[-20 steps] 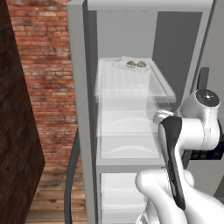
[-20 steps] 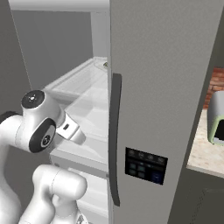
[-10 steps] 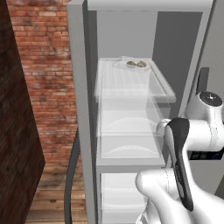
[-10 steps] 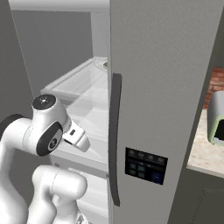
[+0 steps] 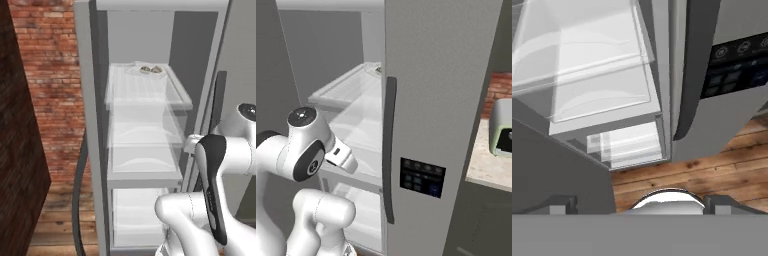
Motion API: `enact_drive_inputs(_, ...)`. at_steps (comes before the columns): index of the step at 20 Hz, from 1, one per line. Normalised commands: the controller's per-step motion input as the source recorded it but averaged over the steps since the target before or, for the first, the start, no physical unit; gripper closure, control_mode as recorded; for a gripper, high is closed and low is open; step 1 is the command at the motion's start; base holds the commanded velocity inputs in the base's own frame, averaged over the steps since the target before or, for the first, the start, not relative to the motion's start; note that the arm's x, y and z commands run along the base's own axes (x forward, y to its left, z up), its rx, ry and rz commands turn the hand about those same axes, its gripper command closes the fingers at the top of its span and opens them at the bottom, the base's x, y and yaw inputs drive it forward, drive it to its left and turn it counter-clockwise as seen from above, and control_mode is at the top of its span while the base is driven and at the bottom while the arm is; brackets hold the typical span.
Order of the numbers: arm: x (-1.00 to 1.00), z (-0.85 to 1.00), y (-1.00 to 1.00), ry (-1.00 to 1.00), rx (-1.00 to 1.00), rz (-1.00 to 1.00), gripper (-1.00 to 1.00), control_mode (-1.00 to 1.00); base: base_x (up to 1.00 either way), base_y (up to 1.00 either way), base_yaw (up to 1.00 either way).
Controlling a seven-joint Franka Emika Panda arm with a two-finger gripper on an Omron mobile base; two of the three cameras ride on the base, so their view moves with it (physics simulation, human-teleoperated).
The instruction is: Place two dumplings into each of the tupperware containers and then place the containers in the fridge.
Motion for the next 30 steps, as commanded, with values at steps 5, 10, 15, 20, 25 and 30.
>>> enact_drive_inputs(5,0.0,0.0,0.0,0.0,0.0,0.0,-1.0,1.0,-0.81,-0.19,-0.07)
enact_drive_inputs(10,0.0,0.0,0.0,0.0,0.0,0.0,-1.0,1.0,-0.93,-0.03,-0.02)
enact_drive_inputs(15,0.0,0.0,0.0,0.0,0.0,0.0,-1.0,1.0,-1.0,-0.01,-0.02)
enact_drive_inputs(20,0.0,0.0,0.0,0.0,0.0,0.0,-1.0,1.0,-0.88,-0.06,0.0)
enact_drive_inputs(25,0.0,0.0,0.0,0.0,0.0,0.0,-1.0,1.0,-0.91,-0.1,0.0)
enact_drive_inputs(30,0.0,0.0,0.0,0.0,0.0,0.0,-1.0,1.0,-0.98,-0.14,0.0)
